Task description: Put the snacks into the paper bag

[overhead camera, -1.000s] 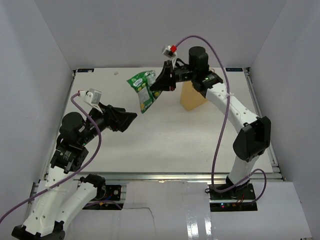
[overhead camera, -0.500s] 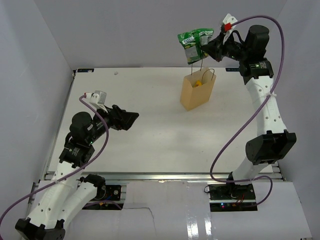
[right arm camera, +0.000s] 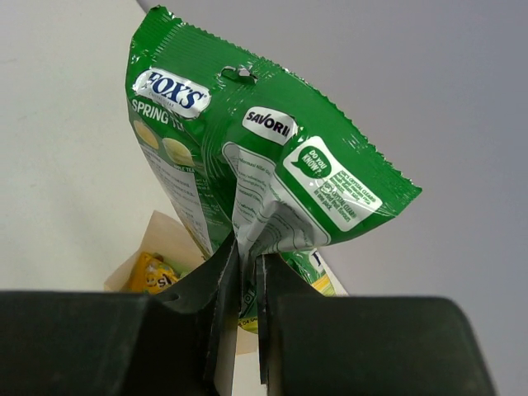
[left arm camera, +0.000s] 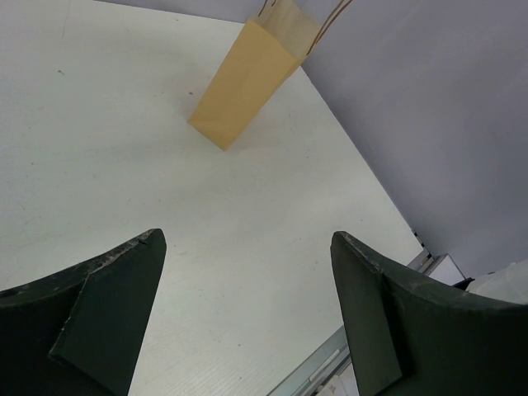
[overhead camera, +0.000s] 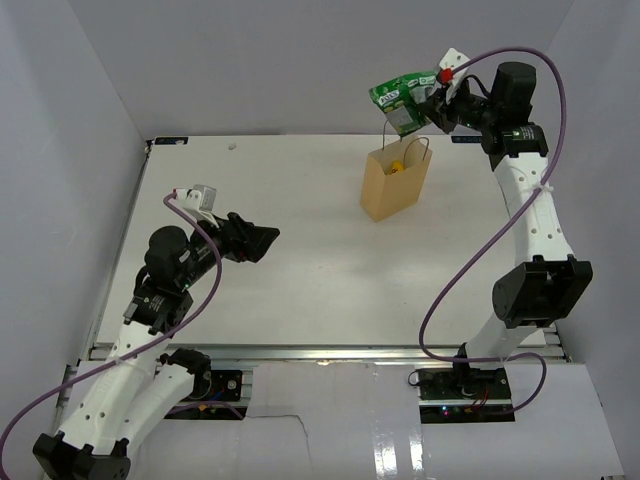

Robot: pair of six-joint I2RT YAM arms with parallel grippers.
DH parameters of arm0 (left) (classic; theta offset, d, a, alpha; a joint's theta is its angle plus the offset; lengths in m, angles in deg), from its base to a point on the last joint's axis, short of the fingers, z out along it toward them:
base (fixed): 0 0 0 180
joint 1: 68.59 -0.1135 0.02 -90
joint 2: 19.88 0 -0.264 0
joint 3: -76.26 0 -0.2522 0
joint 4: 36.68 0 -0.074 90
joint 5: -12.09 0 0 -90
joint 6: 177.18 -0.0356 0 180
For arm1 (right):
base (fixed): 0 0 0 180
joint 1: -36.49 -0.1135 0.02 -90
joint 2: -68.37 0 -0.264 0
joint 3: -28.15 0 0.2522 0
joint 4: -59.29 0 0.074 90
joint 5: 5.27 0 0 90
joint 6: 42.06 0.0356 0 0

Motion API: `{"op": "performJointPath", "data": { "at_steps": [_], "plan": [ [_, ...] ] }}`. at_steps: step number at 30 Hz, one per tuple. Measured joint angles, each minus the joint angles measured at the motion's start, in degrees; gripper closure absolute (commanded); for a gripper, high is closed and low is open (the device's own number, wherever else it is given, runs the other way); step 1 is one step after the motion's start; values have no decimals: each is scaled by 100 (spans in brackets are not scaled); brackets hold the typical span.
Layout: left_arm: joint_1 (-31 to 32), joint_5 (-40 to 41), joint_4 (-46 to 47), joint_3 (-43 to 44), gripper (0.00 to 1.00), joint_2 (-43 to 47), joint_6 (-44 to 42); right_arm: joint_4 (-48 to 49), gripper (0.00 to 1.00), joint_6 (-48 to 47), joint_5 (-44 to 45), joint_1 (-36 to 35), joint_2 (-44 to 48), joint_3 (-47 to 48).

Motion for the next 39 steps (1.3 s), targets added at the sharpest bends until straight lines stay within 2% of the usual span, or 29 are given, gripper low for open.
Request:
{"op": "performJointPath", "data": {
  "at_steps": [11,20,26,29,30,32,33,36,39],
  "plan": [
    [0,0,11,-144,8,79,48,-446,92,-603,-444,-2,-372,-109],
    [0,0,11,-144,8,70,83,-446,90,-643,-573,-116,-564,-280],
    [0,0,9,-144,8,33,83,-409,85,-474,-721,-160,-796,-278],
    [0,0,9,-144,8,35,83,-378,76,-374,-761,-160,-874,-280],
    [0,2,9,-144,8,35,83,-369,67,-354,-769,-160,-892,-280],
    [0,2,9,-144,8,35,83,-334,55,-306,-774,-162,-903,-280],
    [0,2,9,-144,8,35,83,-304,45,-295,-774,-162,-903,-280],
    [0,2,9,-144,8,33,81,-205,35,-251,-774,-162,-903,-280],
    [0,2,9,-144,8,26,79,-175,32,-232,-778,-162,-901,-278]
  ]
}}
